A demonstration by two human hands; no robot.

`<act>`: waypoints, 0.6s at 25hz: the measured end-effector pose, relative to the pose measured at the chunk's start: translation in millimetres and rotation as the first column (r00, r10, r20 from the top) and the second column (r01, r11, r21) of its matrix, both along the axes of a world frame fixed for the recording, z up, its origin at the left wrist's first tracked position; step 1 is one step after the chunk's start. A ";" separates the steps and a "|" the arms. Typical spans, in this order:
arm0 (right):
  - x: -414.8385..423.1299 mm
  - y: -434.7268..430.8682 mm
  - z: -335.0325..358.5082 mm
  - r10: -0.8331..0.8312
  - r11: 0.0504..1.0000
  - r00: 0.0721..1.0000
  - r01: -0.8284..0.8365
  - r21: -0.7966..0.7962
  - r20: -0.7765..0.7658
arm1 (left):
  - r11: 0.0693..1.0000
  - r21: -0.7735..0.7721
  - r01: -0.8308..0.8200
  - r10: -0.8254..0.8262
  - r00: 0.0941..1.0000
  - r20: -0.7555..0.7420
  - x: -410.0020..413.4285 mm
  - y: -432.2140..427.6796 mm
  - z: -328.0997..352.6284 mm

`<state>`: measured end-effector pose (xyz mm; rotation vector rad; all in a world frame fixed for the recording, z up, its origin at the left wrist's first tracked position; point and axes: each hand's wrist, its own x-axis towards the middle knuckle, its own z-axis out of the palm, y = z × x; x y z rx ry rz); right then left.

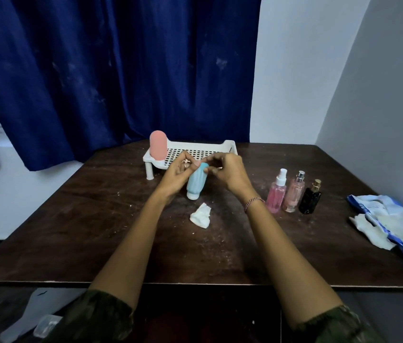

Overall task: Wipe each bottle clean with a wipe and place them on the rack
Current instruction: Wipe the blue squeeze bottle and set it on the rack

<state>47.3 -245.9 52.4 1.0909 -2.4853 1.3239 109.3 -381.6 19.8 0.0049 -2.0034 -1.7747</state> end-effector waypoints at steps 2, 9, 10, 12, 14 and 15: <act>-1.4 -11.2 -6.6 0.013 1.000 1.000 -0.013 -0.025 0.023 | 0.995 0.101 0.021 -0.023 1.000 0.020 -0.3 -6.9 -8.7; 0.0 -21.3 -35.8 0.011 0.952 0.992 0.027 -0.303 0.123 | 0.969 0.237 0.070 -0.067 0.998 -0.019 -10.6 -18.1 -24.1; -1.6 -19.4 -44.1 -0.037 0.943 0.997 0.059 -0.329 0.071 | 0.964 0.257 0.061 -0.057 0.998 -0.024 -12.4 -19.2 -25.8; -3.4 -12.0 -56.2 -0.120 0.937 0.992 0.104 -0.333 -0.027 | 0.952 0.302 0.049 -0.044 0.999 -0.022 -15.6 -22.1 -29.2; -2.0 -3.2 -61.6 -0.035 0.970 0.999 0.027 -0.240 -0.033 | 0.937 0.343 0.066 -0.058 0.998 -0.035 -16.3 -23.7 -32.0; 1.2 1.0 -61.4 0.069 0.985 0.998 -0.066 -0.157 0.009 | 0.927 0.366 0.085 -0.071 0.996 -0.052 -15.7 -22.8 -32.4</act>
